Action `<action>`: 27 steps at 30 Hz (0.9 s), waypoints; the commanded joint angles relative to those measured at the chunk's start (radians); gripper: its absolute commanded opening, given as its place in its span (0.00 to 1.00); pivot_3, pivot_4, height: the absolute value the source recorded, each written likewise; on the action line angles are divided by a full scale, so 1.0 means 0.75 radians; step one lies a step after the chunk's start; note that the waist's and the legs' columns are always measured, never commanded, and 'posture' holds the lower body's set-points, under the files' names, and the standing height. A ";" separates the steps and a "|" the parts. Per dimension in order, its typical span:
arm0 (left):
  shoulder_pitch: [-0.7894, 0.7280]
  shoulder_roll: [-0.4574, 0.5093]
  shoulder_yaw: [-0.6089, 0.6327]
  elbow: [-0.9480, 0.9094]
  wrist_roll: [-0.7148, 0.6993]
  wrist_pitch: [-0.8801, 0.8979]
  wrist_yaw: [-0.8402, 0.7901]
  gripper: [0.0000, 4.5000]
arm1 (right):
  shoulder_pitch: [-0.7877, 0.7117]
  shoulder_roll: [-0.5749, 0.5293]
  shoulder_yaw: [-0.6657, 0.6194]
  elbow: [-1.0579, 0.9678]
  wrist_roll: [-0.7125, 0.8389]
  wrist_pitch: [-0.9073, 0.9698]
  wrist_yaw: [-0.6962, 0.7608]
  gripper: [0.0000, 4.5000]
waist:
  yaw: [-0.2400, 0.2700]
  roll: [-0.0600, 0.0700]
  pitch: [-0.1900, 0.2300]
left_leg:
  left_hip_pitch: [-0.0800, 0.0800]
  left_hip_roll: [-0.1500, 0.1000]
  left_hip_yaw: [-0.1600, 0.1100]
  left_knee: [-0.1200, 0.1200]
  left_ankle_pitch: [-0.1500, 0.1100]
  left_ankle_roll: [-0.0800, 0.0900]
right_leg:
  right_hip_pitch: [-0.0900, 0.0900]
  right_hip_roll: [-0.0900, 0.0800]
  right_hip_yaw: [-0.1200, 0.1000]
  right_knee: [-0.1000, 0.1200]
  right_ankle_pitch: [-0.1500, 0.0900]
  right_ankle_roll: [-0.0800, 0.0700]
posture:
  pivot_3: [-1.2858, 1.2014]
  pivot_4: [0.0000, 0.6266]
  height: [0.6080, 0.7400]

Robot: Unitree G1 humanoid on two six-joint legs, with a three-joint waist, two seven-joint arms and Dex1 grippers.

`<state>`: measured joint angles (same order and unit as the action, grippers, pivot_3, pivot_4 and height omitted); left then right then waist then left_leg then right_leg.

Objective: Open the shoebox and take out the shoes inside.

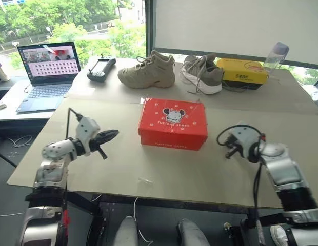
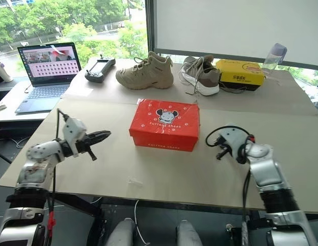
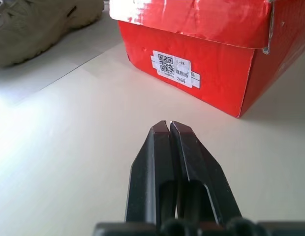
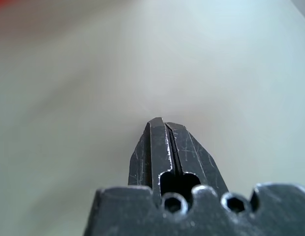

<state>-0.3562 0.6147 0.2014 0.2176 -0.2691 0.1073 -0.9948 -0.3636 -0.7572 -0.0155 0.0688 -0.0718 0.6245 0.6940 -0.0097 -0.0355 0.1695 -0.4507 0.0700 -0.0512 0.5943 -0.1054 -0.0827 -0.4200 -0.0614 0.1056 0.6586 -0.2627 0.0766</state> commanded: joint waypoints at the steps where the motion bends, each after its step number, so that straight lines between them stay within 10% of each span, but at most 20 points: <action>1: 0.071 0.051 0.068 -0.207 -0.139 0.092 -0.033 0.02 | 0.071 -0.078 -0.071 -0.134 0.079 0.105 0.083 0.00 | -0.006 0.000 0.000 | 0.000 0.000 0.000 0.000 0.000 0.000 | 0.000 0.000 0.000 0.000 0.000 0.000 | 0.52 0.24 0.79; 11: 0.181 0.189 0.155 -0.403 -0.351 0.295 -0.099 0.02 | 0.131 0.121 0.056 -0.903 0.542 0.727 0.149 0.00 | -0.054 0.000 0.000 | 0.005 0.001 0.000 -0.002 0.000 0.000 | 0.001 0.001 0.002 0.002 -0.004 -0.008 | 0.52 0.24 0.79; 18: 0.240 0.229 0.190 -0.466 -0.482 0.416 -0.156 0.02 | 0.001 0.546 0.245 -0.879 0.430 0.889 -0.296 0.00 | -0.044 -0.001 0.000 | 0.003 0.001 0.001 -0.004 0.000 0.000 | -0.003 0.001 0.002 0.001 -0.004 -0.009 | 0.52 0.24 0.79; 27: 0.242 0.280 0.165 -0.415 -0.481 0.408 -0.232 0.02 | -0.012 0.688 0.256 -0.731 0.329 0.721 -0.536 0.00 | -0.045 -0.001 0.000 | -0.001 0.001 0.000 -0.003 0.000 0.000 | -0.005 0.001 0.001 0.000 -0.004 -0.011 | 0.52 0.24 0.79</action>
<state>-0.1500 0.8188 0.3237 -0.0931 -0.6295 0.4401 -1.1564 -0.3502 -0.2583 0.2057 -0.4933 0.1923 1.2172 0.3238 -0.0431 -0.0361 0.1696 -0.4510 0.0713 -0.0512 0.5923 -0.1054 -0.0828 -0.4232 -0.0607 0.1060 0.6587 -0.2653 0.0682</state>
